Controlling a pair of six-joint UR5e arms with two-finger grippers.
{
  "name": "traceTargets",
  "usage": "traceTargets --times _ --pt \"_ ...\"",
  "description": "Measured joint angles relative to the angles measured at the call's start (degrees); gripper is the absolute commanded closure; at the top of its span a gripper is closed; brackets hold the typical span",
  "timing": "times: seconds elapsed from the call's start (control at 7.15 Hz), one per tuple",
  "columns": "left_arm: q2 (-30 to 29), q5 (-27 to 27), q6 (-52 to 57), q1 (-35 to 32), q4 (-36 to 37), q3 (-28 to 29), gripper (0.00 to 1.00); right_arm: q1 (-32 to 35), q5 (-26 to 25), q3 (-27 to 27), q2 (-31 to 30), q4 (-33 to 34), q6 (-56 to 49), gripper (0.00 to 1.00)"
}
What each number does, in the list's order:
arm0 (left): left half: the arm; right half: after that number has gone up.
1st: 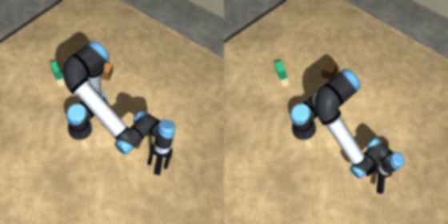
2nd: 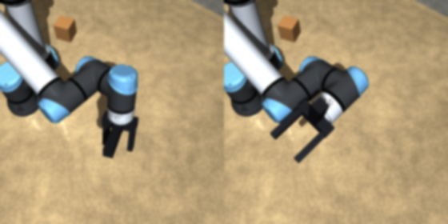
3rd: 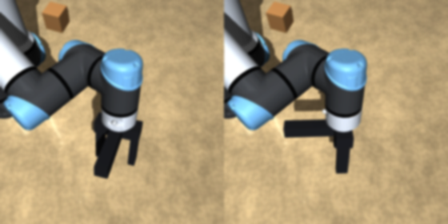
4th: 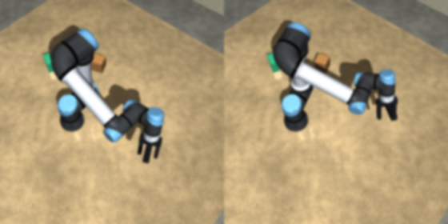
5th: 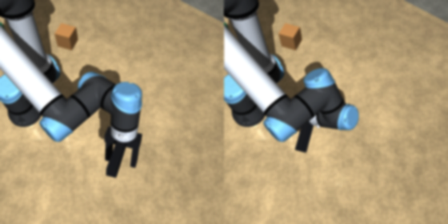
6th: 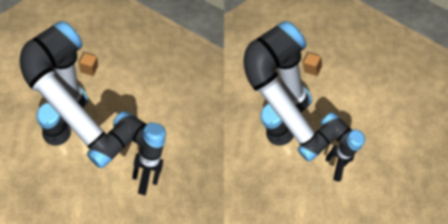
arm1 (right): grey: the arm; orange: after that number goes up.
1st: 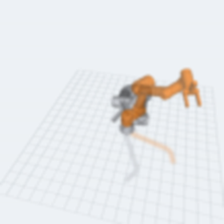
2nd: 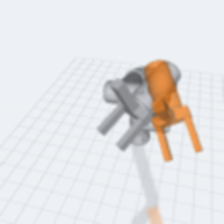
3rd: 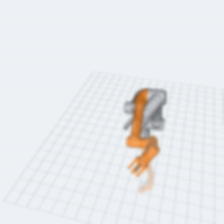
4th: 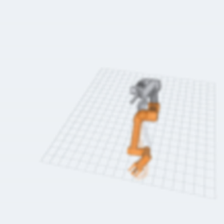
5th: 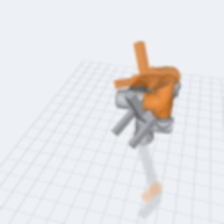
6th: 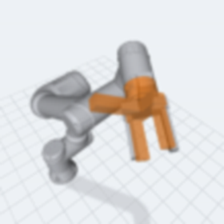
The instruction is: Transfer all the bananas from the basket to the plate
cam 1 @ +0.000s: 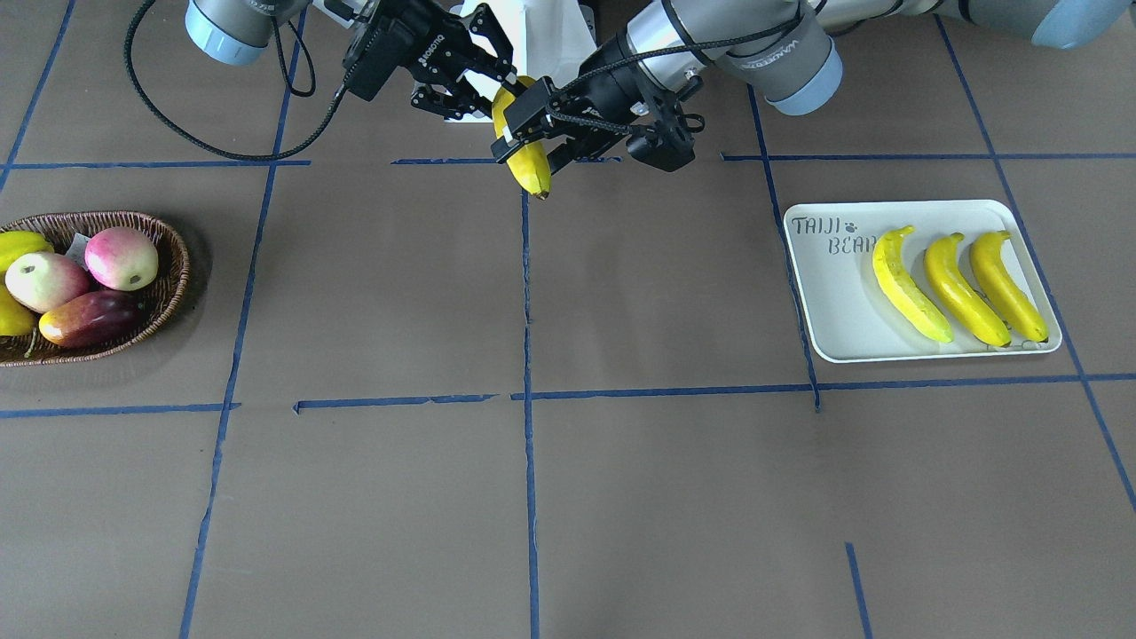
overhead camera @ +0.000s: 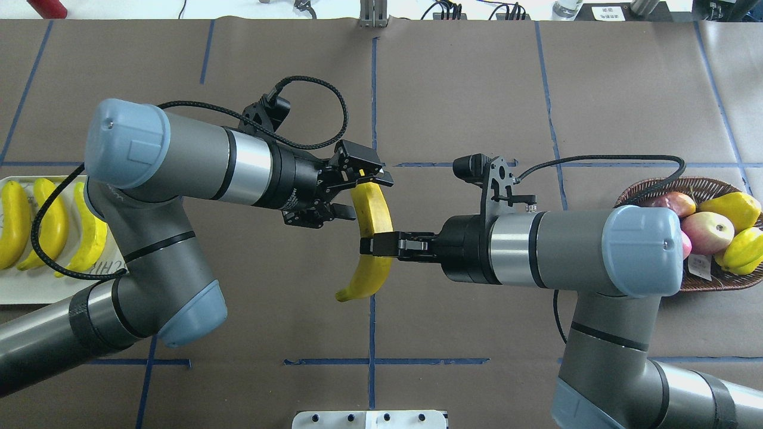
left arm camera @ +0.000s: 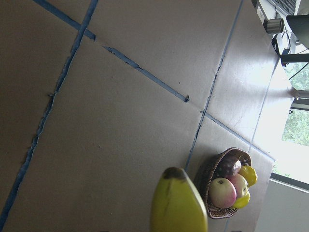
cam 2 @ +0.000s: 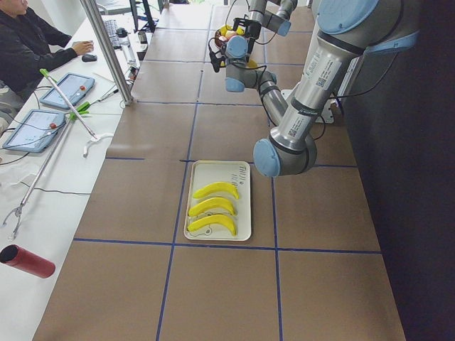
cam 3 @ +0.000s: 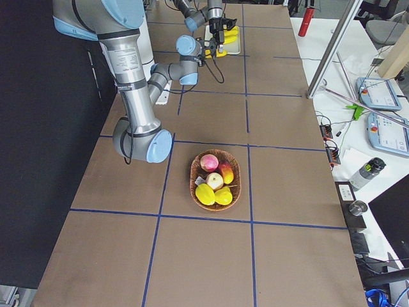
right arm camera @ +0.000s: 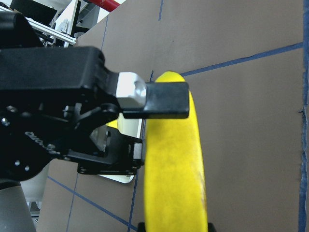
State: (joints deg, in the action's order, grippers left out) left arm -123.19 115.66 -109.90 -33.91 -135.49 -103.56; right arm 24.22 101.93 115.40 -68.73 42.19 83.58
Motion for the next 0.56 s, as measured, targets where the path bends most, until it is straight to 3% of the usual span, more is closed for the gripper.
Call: traceTargets --times 0.14,0.28,0.42,0.56 --pt "0.0 0.0 -0.16 0.11 -0.01 -0.34 0.93 0.03 -0.04 0.0 0.0 0.0 0.0 0.96" --pt "0.06 0.02 -0.26 0.13 0.02 -0.66 1.0 0.06 -0.08 0.0 0.0 0.0 0.02 0.68" --pt "0.18 0.08 -0.19 0.15 0.06 -0.79 1.0 0.07 -0.14 0.09 0.0 0.0 0.06 0.01" --pt "0.35 0.16 -0.04 0.15 0.11 -0.84 1.0 0.05 -0.21 0.17 0.02 0.02 0.26 0.0"
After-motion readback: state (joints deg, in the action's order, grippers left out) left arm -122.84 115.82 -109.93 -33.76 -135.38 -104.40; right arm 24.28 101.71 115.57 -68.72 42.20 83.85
